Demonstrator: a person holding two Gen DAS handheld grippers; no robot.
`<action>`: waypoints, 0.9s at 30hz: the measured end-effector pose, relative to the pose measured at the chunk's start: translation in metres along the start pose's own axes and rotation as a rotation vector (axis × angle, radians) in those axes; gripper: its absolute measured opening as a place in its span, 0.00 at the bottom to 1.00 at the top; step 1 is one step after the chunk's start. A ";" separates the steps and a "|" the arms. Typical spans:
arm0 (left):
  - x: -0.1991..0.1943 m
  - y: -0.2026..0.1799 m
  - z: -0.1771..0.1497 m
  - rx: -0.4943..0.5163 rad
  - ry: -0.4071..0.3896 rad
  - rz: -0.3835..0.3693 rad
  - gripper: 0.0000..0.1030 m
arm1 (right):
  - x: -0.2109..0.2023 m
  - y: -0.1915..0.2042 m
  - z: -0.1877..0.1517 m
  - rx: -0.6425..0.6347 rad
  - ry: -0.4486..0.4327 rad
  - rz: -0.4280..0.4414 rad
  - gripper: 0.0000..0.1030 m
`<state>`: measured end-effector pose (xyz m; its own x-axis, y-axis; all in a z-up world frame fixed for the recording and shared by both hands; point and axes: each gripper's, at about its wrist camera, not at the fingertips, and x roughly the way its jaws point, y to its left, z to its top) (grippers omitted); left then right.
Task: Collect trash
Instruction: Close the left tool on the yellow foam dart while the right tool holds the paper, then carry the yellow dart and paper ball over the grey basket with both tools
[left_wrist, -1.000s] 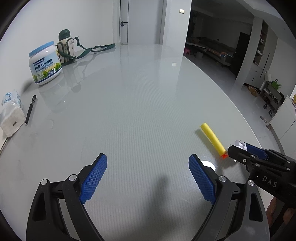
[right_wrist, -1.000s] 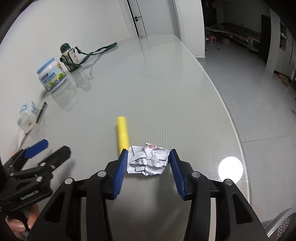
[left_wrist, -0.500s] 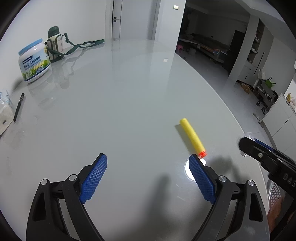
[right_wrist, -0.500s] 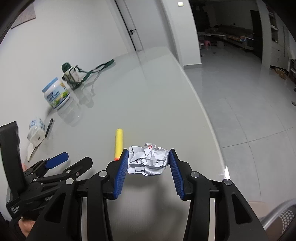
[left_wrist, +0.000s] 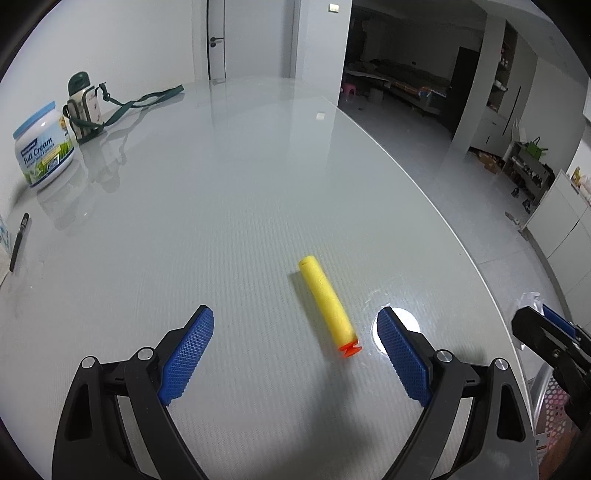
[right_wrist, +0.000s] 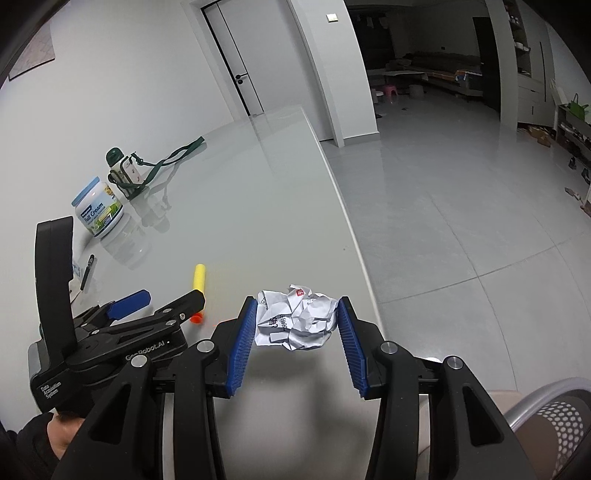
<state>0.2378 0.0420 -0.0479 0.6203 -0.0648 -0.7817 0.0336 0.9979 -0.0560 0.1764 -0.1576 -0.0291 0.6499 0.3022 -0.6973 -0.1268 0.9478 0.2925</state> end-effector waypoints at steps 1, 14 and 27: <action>0.002 -0.001 0.000 0.000 0.005 0.003 0.86 | 0.000 -0.001 0.000 0.003 0.000 0.000 0.42; 0.012 0.002 0.000 0.012 0.024 0.023 0.60 | 0.000 -0.003 -0.002 0.008 0.001 0.000 0.42; -0.010 -0.006 -0.005 0.040 0.006 -0.063 0.13 | -0.018 -0.004 -0.008 0.020 -0.023 -0.011 0.42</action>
<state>0.2273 0.0366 -0.0426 0.6115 -0.1271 -0.7810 0.1034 0.9914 -0.0804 0.1592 -0.1656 -0.0232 0.6680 0.2894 -0.6856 -0.1048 0.9487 0.2984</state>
